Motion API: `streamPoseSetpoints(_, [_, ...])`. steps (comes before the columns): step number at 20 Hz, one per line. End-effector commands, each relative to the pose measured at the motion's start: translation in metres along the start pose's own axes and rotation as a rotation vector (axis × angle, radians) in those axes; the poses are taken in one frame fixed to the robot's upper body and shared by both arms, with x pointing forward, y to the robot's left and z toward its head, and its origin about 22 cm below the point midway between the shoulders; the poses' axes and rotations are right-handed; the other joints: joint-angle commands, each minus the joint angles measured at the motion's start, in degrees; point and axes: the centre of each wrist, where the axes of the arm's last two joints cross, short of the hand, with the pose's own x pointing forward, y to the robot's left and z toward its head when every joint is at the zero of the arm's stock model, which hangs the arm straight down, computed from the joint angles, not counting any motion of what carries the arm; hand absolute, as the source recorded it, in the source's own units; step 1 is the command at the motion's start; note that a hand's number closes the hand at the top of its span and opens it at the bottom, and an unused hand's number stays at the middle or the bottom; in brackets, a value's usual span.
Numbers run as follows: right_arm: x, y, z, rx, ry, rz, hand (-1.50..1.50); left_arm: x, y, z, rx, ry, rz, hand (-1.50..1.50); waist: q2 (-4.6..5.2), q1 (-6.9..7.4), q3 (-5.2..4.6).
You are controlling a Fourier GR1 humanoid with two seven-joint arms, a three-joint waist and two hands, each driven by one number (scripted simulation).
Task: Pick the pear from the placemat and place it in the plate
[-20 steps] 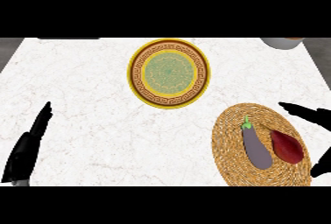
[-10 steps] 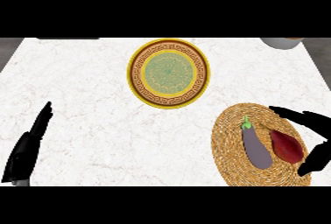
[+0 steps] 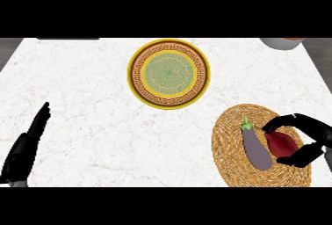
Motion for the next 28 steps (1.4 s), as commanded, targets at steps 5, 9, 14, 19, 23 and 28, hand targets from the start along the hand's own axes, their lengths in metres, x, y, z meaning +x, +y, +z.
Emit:
streamPoseSetpoints(5, [0.016, -0.014, -0.036, -0.056, -0.022, 0.105, 1.50, -0.001, 0.003, -0.015, -0.005, -0.005, -0.004, 0.00, 0.50, 0.94, 0.32])
streamPoseSetpoints(9, [0.069, -0.084, -0.025, -0.255, 0.100, 0.397, 1.50, 0.020, -0.017, -0.018, -0.082, -0.082, 0.009, 0.00, 2.04, 6.03, 0.51])
streamPoseSetpoints(14, [0.078, -0.119, -0.018, -0.412, 0.156, 0.512, 1.50, 0.019, -0.020, -0.016, -0.107, -0.098, 0.002, 0.00, 2.88, 8.06, 0.67])
streamPoseSetpoints(19, [0.091, -0.133, -0.028, -0.606, 0.077, 0.552, 1.50, 0.017, -0.022, -0.017, -0.097, -0.093, 0.014, 0.00, 2.65, 7.18, 0.61])
streamPoseSetpoints(23, [0.108, -0.150, -0.027, -0.748, -0.052, 0.590, 1.50, 0.017, -0.021, -0.022, -0.073, -0.082, 0.012, 0.00, 2.34, 5.67, 0.53])
streamPoseSetpoints(28, [0.138, -0.176, -0.015, -0.824, -0.357, 0.578, 1.50, 0.024, -0.024, -0.029, -0.047, -0.049, 0.006, 0.00, 1.64, 3.80, 0.51])
